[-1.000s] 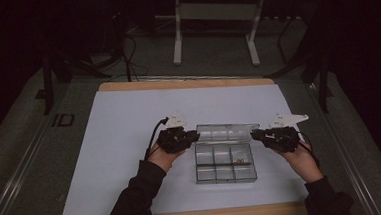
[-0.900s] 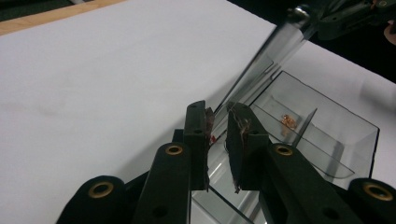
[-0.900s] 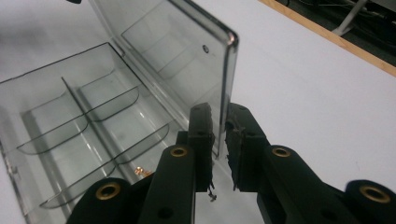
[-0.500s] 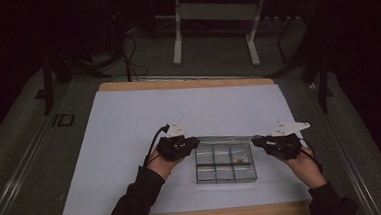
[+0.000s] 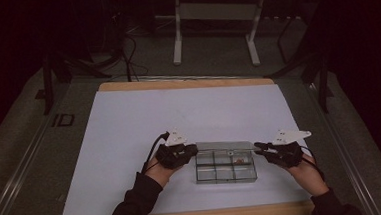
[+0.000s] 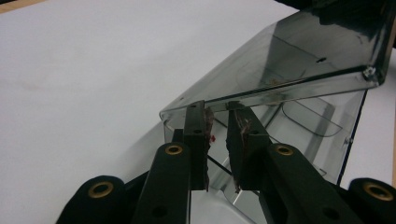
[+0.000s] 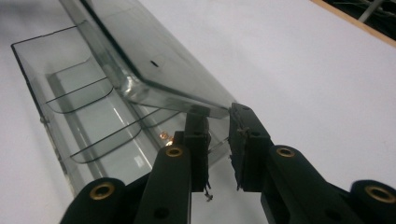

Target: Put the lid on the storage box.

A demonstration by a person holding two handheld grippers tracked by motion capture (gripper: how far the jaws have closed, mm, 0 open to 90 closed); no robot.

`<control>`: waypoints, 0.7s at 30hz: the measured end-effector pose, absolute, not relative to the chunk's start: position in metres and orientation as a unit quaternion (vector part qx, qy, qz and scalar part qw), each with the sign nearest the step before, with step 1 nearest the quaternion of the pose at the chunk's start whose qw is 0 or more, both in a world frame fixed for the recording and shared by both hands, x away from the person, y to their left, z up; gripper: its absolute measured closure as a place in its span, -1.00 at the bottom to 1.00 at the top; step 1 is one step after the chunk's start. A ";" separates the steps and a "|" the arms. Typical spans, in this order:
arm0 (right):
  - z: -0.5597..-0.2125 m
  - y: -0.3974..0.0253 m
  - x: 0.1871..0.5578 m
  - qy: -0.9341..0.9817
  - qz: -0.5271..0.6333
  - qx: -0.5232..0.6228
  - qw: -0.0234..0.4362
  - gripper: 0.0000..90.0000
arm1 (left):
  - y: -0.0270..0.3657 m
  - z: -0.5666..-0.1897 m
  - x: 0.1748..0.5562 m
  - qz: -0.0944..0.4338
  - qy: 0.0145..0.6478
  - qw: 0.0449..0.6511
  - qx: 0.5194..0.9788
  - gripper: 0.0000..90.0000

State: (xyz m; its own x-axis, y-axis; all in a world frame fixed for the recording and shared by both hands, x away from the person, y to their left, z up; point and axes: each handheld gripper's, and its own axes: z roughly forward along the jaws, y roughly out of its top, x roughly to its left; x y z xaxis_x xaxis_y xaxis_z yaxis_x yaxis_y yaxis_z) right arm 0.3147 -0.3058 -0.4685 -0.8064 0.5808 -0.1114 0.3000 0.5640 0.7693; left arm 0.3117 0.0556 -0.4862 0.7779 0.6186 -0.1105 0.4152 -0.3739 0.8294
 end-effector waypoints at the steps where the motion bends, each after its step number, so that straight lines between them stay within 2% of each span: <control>1: -0.470 -0.306 0.314 0.866 0.392 0.255 0.179 0.72 | 0.055 -0.487 0.310 0.111 0.311 0.458 0.825 0.75; 10: -0.481 -0.310 0.306 0.871 0.387 0.257 0.164 0.72 | 0.057 -0.497 0.305 0.100 0.306 0.448 0.834 0.75; 14: -0.486 -0.310 0.305 0.870 0.390 0.258 0.156 0.61 | 0.057 -0.501 0.304 0.094 0.308 0.447 0.835 0.75; 17: -0.490 -0.310 0.303 0.869 0.391 0.261 0.153 0.56 | 0.056 -0.504 0.303 0.093 0.309 0.442 0.837 0.64; 21: -0.497 -0.311 0.303 0.870 0.388 0.268 0.144 0.54 | 0.058 -0.509 0.303 0.088 0.315 0.438 0.837 0.62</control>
